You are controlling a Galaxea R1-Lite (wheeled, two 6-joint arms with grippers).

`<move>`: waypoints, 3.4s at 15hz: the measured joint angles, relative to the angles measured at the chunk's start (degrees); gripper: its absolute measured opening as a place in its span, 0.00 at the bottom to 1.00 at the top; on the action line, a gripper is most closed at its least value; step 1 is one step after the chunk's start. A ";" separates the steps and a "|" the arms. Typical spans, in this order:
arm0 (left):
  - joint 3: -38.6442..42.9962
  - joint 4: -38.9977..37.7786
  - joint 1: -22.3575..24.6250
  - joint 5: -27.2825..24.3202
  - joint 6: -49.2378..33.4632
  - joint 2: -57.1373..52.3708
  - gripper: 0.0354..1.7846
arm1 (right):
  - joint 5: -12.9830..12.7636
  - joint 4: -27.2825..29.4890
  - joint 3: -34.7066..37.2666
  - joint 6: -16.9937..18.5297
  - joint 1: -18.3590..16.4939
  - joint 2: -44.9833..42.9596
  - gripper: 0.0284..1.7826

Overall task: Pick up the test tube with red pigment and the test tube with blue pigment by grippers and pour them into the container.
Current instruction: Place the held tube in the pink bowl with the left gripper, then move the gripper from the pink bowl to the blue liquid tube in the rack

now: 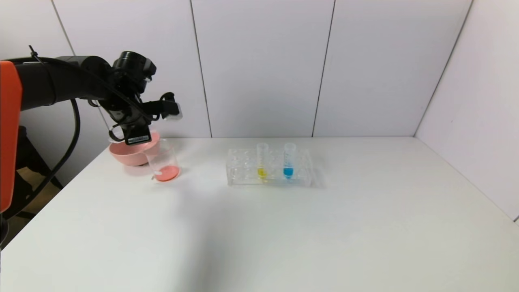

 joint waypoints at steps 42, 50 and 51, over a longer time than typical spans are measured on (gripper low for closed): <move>53.25 -102.21 12.25 -11.00 -61.51 2.69 0.31 | 0.00 0.02 0.00 0.00 0.00 0.00 1.00; 55.63 -104.90 12.14 -13.04 -61.82 1.60 0.92 | 0.00 0.00 0.00 0.00 0.00 0.00 1.00; 57.20 -106.20 12.14 -16.42 -62.37 0.63 0.96 | 0.00 0.00 0.00 0.00 0.00 0.00 1.00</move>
